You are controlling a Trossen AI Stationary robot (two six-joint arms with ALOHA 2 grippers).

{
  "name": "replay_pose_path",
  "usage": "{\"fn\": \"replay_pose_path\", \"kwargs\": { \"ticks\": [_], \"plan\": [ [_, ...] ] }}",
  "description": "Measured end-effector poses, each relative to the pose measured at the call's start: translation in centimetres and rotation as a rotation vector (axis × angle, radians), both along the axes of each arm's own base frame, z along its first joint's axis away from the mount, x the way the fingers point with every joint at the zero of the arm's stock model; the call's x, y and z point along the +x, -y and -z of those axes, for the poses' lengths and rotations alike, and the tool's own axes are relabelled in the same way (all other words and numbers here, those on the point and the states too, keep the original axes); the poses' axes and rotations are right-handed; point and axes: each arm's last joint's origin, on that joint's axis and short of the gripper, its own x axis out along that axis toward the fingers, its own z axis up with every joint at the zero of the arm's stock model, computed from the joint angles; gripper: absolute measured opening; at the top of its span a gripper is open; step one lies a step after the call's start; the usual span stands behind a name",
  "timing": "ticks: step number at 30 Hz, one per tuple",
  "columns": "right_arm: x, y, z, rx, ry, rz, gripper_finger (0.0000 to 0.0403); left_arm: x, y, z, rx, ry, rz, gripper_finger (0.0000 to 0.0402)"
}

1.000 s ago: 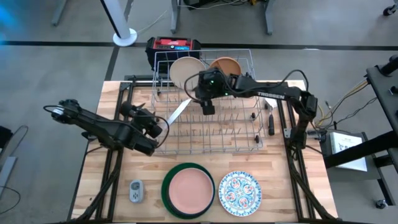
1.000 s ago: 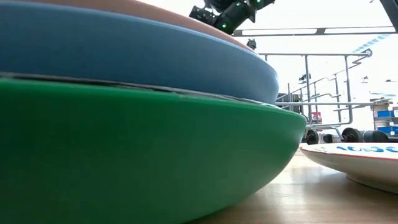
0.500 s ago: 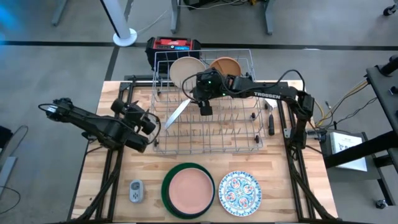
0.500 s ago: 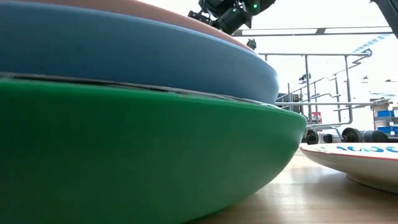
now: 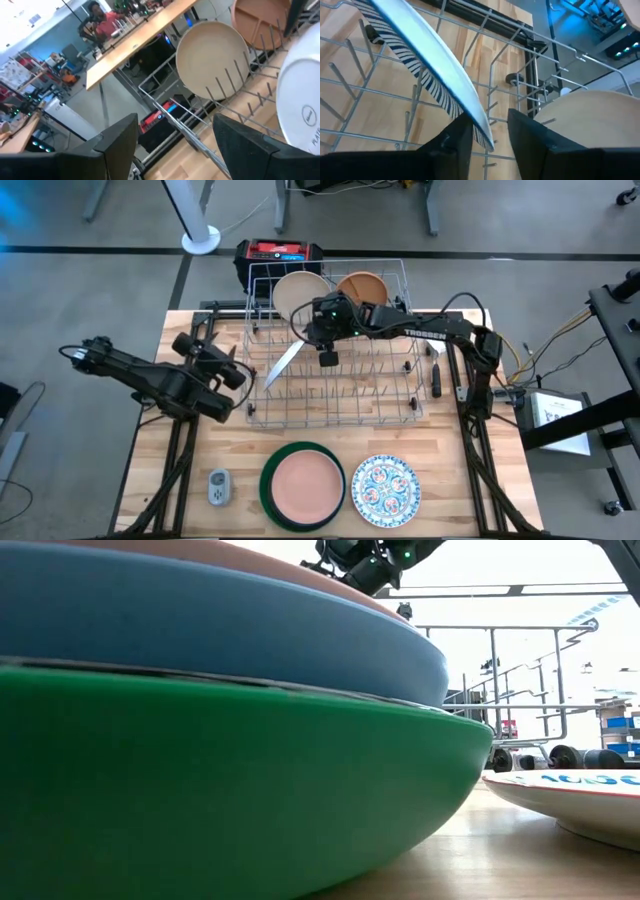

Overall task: Sort dishes
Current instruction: Put the blue patterned plate into the dish rack

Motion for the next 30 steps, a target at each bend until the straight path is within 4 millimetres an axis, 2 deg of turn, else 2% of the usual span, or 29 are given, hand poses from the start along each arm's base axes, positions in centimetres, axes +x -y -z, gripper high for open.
{"fn": "replay_pose_path", "kwargs": {
  "ticks": [12,30],
  "plan": [
    [0.1,0.0,-0.3,-0.090,0.015,-0.055,0.0008,-0.3,-0.1,-0.2,0.004,0.015,0.000,0.0247],
    [0.4,0.0,-2.1,-0.185,0.055,-0.109,0.0002,-0.3,-0.1,-0.2,0.021,0.016,0.001,0.0247]
  ]
}}
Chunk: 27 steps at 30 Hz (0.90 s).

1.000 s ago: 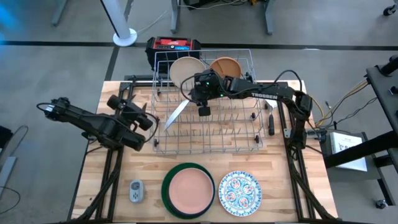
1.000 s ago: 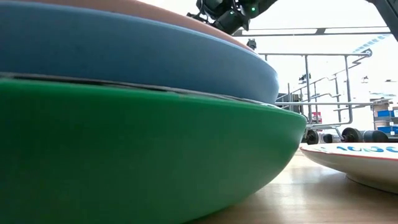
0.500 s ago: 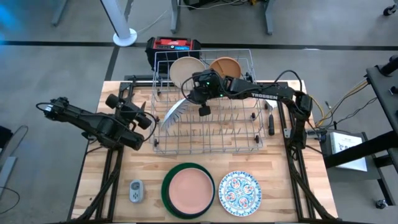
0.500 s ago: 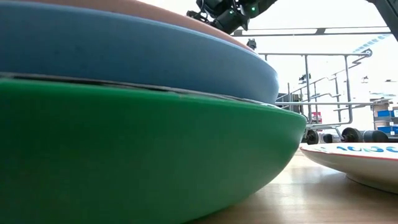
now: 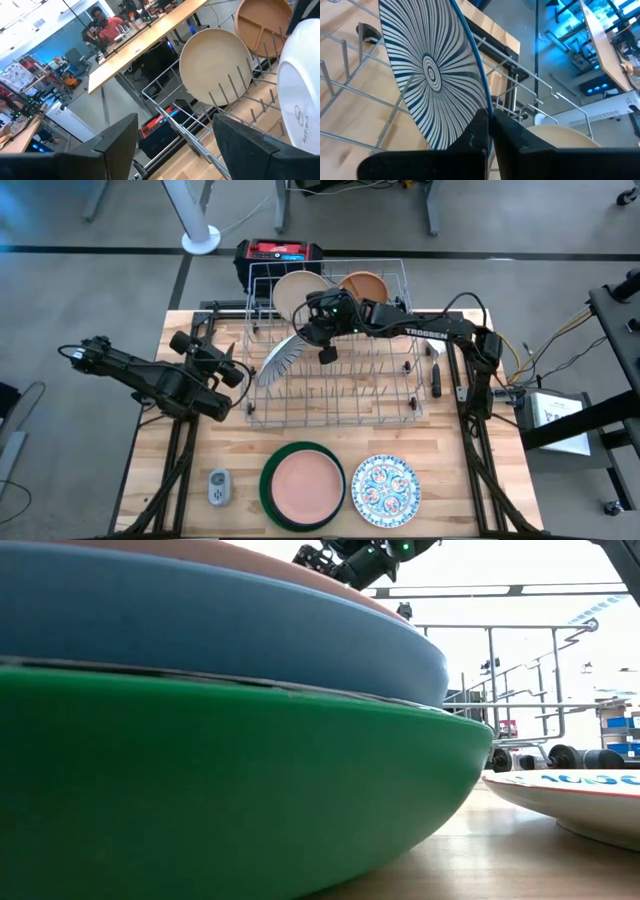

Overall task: Sort dishes
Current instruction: Put the blue patterned plate into the dish rack

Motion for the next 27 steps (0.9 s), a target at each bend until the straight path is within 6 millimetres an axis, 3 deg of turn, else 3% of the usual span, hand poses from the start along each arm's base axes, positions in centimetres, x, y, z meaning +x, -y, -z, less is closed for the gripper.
{"fn": "replay_pose_path", "kwargs": {
  "ticks": [27],
  "plan": [
    [0.4,-2.2,-0.5,-0.281,-0.040,-0.148,0.0000,-0.2,-0.1,0.6,0.008,-0.022,0.000,0.0247]
  ]
}}
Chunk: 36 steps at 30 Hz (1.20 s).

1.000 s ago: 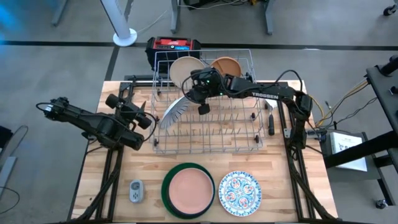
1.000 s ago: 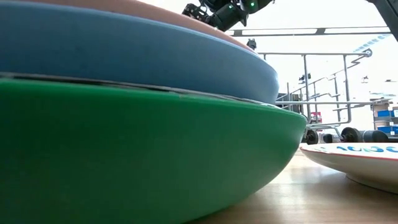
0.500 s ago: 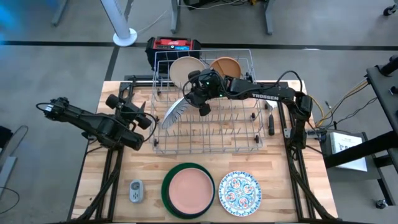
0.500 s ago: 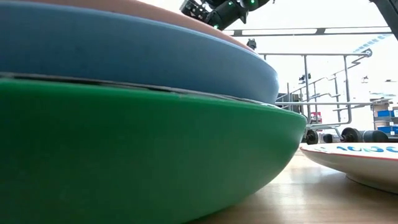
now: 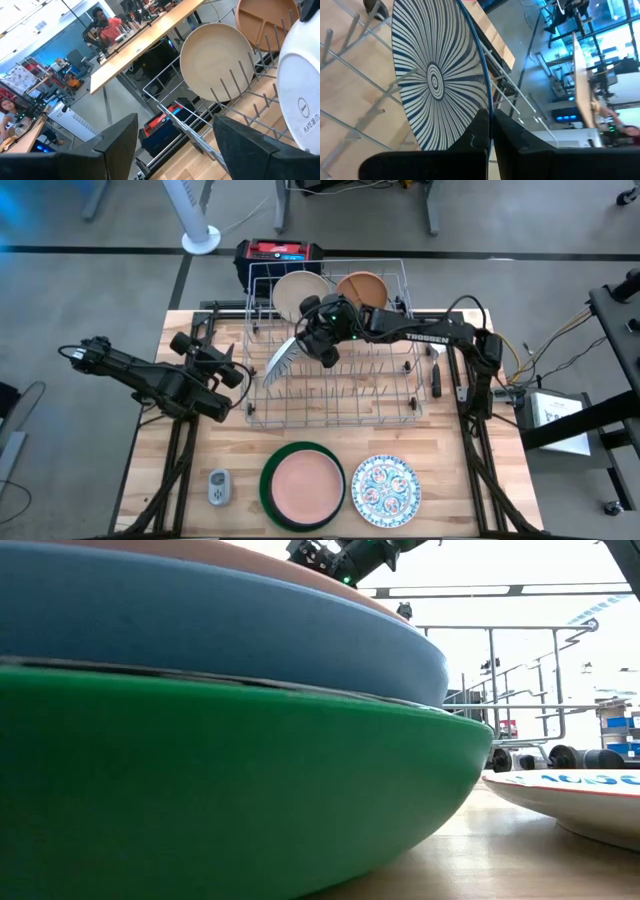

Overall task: Sort dishes
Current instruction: Put the blue patterned plate into the dish rack

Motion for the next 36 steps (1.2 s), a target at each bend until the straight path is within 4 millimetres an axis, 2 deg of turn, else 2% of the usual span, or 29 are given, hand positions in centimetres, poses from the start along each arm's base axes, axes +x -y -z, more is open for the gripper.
{"fn": "replay_pose_path", "kwargs": {
  "ticks": [21,28,36],
  "plan": [
    [-0.7,-1.1,-1.3,-0.176,-0.028,-0.086,0.0000,0.0,0.0,0.0,0.001,-0.005,0.000,0.0247],
    [-0.7,-1.3,-1.2,-0.321,-0.069,-0.184,0.0000,0.0,0.0,0.0,0.001,-0.005,0.000,0.0247],
    [-0.7,-1.4,-1.4,-0.301,-0.060,-0.189,0.0000,0.0,0.0,0.0,0.001,-0.005,0.000,0.0247]
  ]
}}
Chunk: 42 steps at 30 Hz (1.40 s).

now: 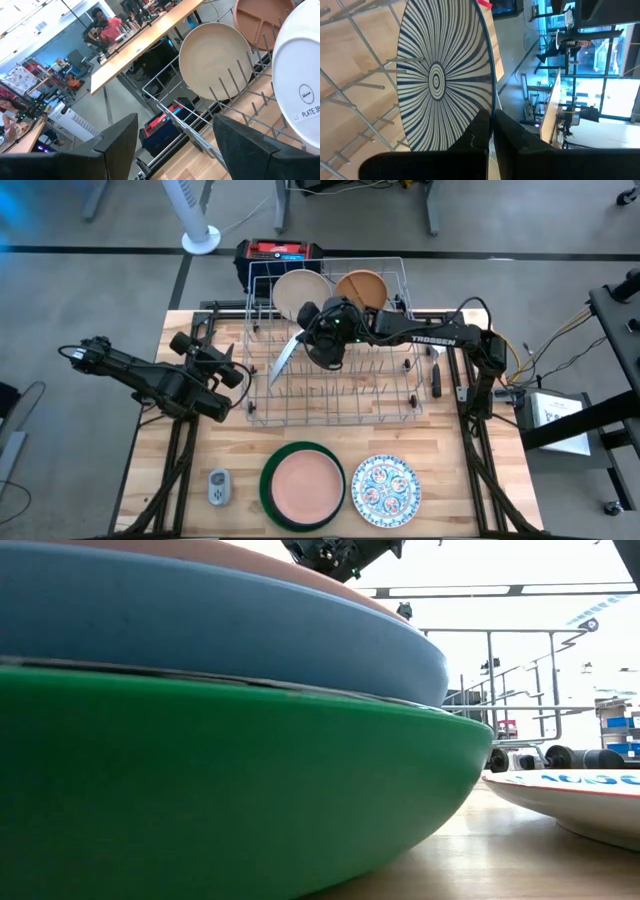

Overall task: Sort dishes
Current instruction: Put the blue patterned plate into the dish rack

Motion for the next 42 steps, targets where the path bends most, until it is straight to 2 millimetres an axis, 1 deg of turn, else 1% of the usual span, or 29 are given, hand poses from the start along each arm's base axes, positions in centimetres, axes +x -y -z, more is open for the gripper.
{"fn": "replay_pose_path", "kwargs": {
  "ticks": [8,16,22,25,28,32,38,42],
  "plan": [
    [0.1,-0.6,-0.6,0.012,0.016,-0.028,0.0000,0.0,0.0,0.0,0.000,0.000,0.000,0.0247],
    [0.3,-1.4,-0.8,0.002,0.020,-0.056,0.0000,0.0,0.0,0.0,-0.001,0.000,0.000,0.0247],
    [0.1,-1.7,-1.3,-0.019,0.034,-0.073,0.0000,0.0,0.0,0.1,-0.019,-0.008,-0.001,0.0247],
    [0.0,-2.0,-1.7,-0.060,0.039,-0.102,0.0000,0.0,0.0,0.1,-0.019,-0.008,-0.001,0.0247],
    [-0.1,-2.3,-1.8,-0.063,0.043,-0.121,0.0000,0.0,0.0,0.1,-0.019,-0.008,-0.001,0.0247],
    [-0.2,-2.4,-1.9,-0.046,0.044,-0.167,0.0000,0.0,0.0,0.1,-0.019,-0.008,-0.001,0.0247],
    [-0.3,-2.6,-1.8,-0.095,0.025,-0.263,0.0000,0.0,0.0,0.1,-0.019,-0.008,-0.001,0.0247],
    [-0.3,-2.7,-1.8,-0.106,0.029,-0.287,0.0000,0.0,0.0,0.1,-0.019,-0.007,-0.001,0.0247]
  ]
}}
